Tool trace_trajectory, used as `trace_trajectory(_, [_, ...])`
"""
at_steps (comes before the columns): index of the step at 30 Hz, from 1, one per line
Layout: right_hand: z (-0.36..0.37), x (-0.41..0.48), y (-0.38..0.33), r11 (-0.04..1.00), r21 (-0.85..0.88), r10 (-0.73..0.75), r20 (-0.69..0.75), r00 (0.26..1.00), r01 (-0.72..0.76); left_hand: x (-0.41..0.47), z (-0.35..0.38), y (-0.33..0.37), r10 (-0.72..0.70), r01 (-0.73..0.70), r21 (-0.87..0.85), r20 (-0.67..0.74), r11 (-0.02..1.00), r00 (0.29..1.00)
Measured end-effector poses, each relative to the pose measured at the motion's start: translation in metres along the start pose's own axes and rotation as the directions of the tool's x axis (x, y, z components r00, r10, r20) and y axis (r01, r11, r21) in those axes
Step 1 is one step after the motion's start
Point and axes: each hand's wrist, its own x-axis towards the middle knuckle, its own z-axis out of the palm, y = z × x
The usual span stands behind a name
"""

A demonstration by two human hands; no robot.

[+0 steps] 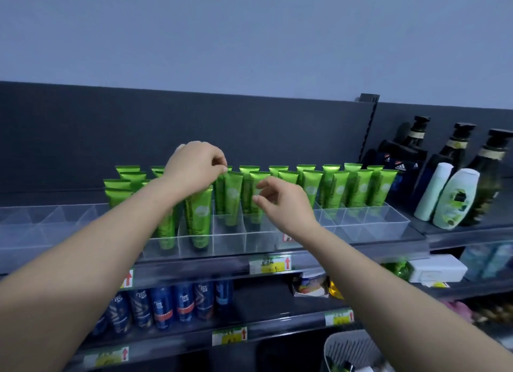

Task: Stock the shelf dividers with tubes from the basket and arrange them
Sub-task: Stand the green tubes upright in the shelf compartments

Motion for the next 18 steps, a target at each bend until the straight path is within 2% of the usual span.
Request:
trace_trajectory(4, [-0.037, -0.02, 0.036, 0.967, -0.251, -0.061, -0.039, 0.997, 0.049, -0.001, 0.019, 0.043, 0.067, -0.068, 0.049, 0.01, 0.997, 0.998])
trace_trajectory(7, [-0.067, -0.044, 0.066, 0.936, -0.35, -0.04, -0.032, 0.999, 0.026, -0.007, 0.04, 0.083, 0.156, -0.158, 0.111, 0.027, 0.981, 0.987])
trace_trajectory(13, [-0.125, -0.098, 0.128, 0.898, -0.436, 0.084, 0.029, 0.996, -0.063, -0.039, 0.091, 0.169, 0.28, -0.295, 0.163, 0.111, 0.942, 0.954])
trace_trajectory(18, [-0.158, -0.15, 0.177, 0.877, -0.466, 0.167, 0.063, 0.984, -0.119, -0.071, 0.145, 0.223, 0.299, -0.337, 0.162, 0.223, 0.927, 0.928])
